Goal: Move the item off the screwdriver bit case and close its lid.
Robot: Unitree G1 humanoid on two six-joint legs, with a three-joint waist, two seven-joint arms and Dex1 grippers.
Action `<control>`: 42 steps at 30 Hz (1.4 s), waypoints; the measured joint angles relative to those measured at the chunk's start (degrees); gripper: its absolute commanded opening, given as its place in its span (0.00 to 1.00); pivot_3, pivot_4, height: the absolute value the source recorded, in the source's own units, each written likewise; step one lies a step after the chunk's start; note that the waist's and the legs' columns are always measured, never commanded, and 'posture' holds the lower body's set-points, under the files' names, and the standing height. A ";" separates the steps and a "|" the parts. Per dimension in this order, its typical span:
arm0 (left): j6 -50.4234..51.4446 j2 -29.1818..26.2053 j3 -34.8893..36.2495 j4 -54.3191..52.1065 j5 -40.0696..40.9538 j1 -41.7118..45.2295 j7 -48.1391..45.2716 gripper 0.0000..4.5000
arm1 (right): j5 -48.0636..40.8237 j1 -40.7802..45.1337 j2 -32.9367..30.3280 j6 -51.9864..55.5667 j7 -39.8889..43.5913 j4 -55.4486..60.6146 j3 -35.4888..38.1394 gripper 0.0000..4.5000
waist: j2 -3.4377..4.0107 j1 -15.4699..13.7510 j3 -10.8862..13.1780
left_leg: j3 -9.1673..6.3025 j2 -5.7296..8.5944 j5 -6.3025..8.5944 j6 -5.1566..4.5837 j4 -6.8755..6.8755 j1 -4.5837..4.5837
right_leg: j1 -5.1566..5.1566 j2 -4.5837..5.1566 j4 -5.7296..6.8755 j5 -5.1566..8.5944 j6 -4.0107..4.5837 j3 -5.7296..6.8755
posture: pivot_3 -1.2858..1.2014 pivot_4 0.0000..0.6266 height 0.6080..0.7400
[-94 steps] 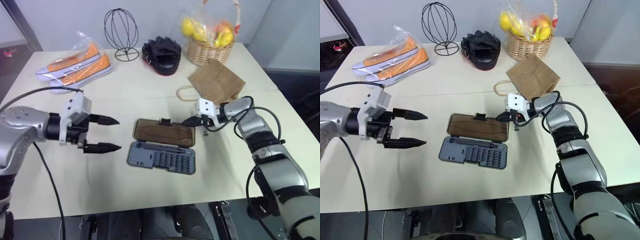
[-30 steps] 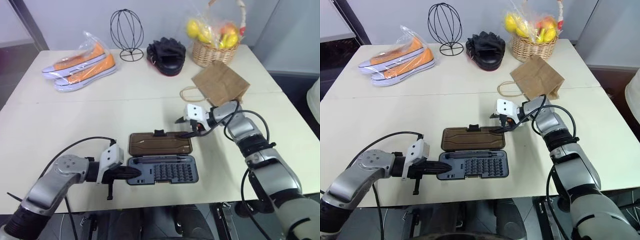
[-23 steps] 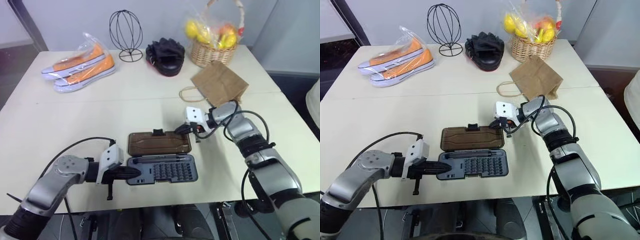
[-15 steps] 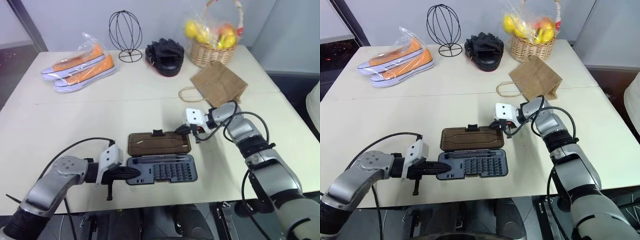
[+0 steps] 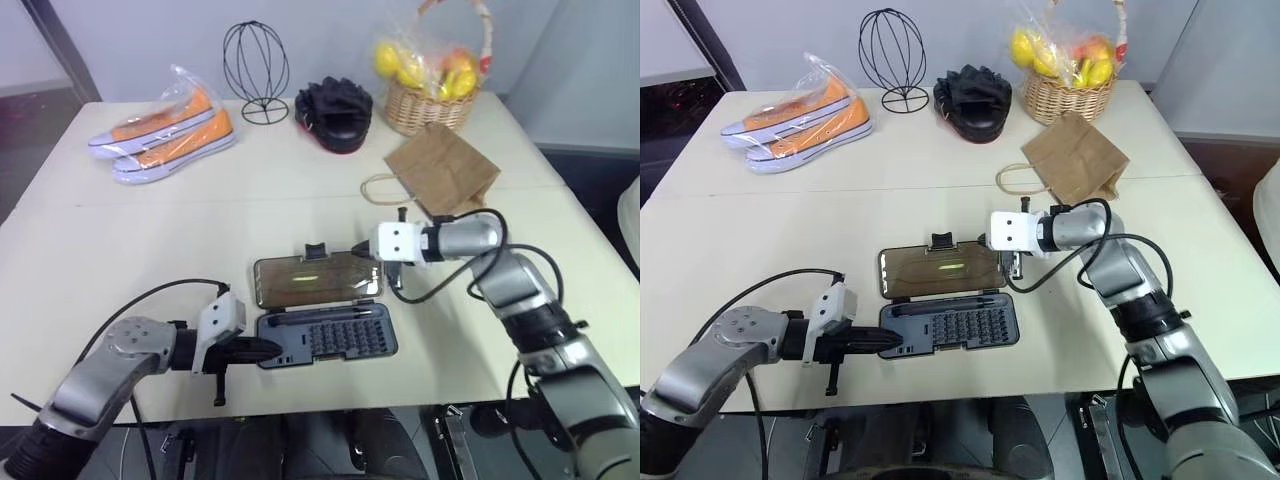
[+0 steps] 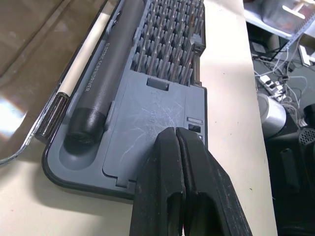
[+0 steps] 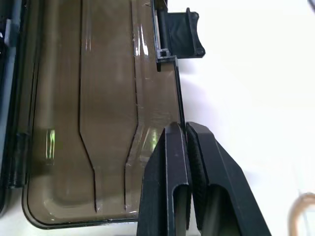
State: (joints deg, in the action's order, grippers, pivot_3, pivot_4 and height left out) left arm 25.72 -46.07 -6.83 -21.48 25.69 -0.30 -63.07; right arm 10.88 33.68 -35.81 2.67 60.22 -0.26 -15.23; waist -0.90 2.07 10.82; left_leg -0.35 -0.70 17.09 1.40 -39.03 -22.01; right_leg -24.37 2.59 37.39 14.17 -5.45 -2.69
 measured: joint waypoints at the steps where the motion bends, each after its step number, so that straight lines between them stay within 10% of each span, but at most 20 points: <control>1: 0.00 0.00 0.03 0.02 0.00 0.00 0.00 0.00 | 0.49 -1.02 -0.44 0.53 -1.01 1.62 0.06 0.02 | 0.00 0.02 0.00 | 0.00 0.01 0.00 0.00 0.00 0.00 | 0.00 0.00 0.00 0.00 0.00 0.00 | 0.52 0.24 1.00; 17: 8.52 0.74 3.94 -2.22 6.51 -0.42 2.58 0.00 | 4.27 -7.93 -1.89 1.87 -10.32 12.49 1.12 0.02 | -0.05 0.32 0.03 | -0.01 -0.03 0.00 0.00 -0.01 -0.05 | -0.04 -0.06 -0.02 0.03 0.03 0.00 | 0.52 0.24 1.00; 27: 21.86 -8.67 18.24 -13.08 28.33 0.17 0.02 0.00 | 3.65 -8.17 -4.29 -2.67 -10.22 12.22 1.12 0.02 | -0.09 0.22 0.06 | -0.03 -0.05 0.00 0.00 -0.02 -0.11 | -0.08 -0.03 -0.05 0.08 0.13 0.00 | 0.52 0.24 1.00; 33: 28.36 -8.00 25.61 -0.11 44.36 19.36 8.51 0.00 | 3.36 -8.69 -5.05 -4.54 -9.95 12.28 1.22 0.02 | -0.12 -0.03 0.07 | -0.07 0.07 0.00 0.00 -0.08 -0.11 | -0.01 -0.04 -0.11 0.00 -0.03 0.06 | 0.52 0.24 1.00; 42: 27.32 -7.04 20.59 12.38 35.52 26.16 6.14 0.00 | -7.54 -5.20 -2.46 10.16 -3.75 11.45 2.16 0.02 | -0.16 0.44 0.09 | -0.05 0.03 0.01 -0.02 0.01 -0.35 | -0.29 -0.04 -0.11 -0.01 -0.04 0.03 | 0.52 0.24 1.00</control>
State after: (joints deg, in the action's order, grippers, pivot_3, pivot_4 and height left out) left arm 53.04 -53.10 13.76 -9.10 61.21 25.86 -56.93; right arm 3.35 28.48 -38.27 12.83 56.47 11.19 -13.07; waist -1.06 2.51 10.91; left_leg -0.40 -0.67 17.10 1.38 -39.02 -22.37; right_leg -24.66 2.55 37.28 14.16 -5.49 -2.66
